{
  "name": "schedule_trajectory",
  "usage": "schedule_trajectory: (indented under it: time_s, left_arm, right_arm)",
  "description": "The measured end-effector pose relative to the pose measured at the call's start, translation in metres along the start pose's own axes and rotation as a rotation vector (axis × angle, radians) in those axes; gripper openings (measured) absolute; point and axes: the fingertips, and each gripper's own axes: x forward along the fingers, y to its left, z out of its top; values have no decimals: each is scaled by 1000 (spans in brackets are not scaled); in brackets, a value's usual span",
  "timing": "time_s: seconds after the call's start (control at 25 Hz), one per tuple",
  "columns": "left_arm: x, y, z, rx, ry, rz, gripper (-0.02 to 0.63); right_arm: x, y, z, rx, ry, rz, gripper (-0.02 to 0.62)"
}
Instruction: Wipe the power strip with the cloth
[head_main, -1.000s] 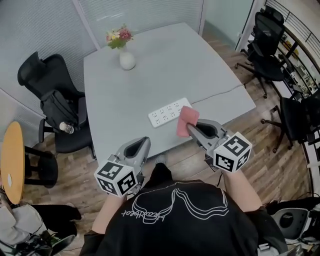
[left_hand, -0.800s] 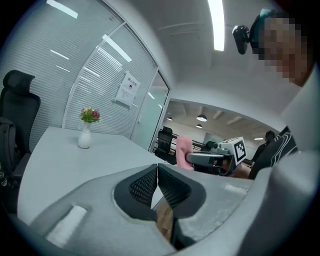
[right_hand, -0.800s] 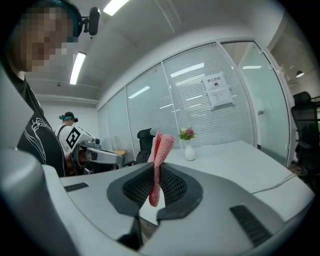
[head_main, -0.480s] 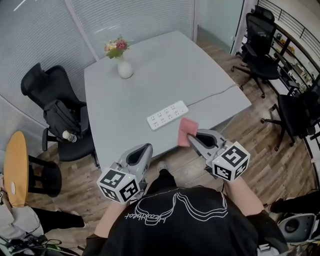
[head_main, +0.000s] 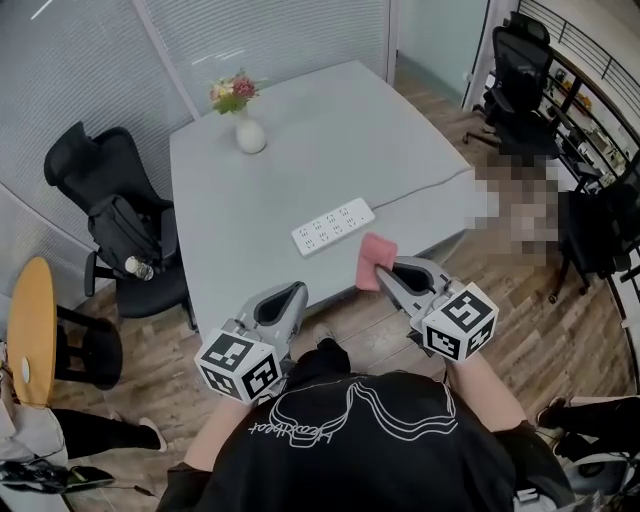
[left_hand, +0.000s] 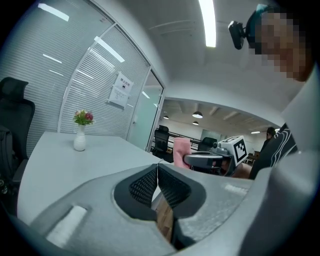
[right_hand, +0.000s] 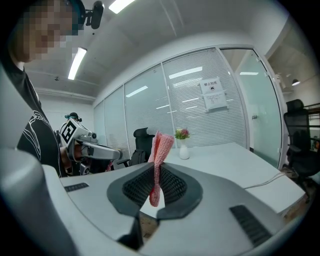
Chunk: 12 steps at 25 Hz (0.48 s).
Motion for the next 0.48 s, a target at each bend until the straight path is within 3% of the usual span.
schedule_trajectory:
  time_s: [0.48]
  left_arm:
    - [-2,5,1,-3,-4,10,15]
  right_arm:
    - [2,0,2,1,-9,-2,32]
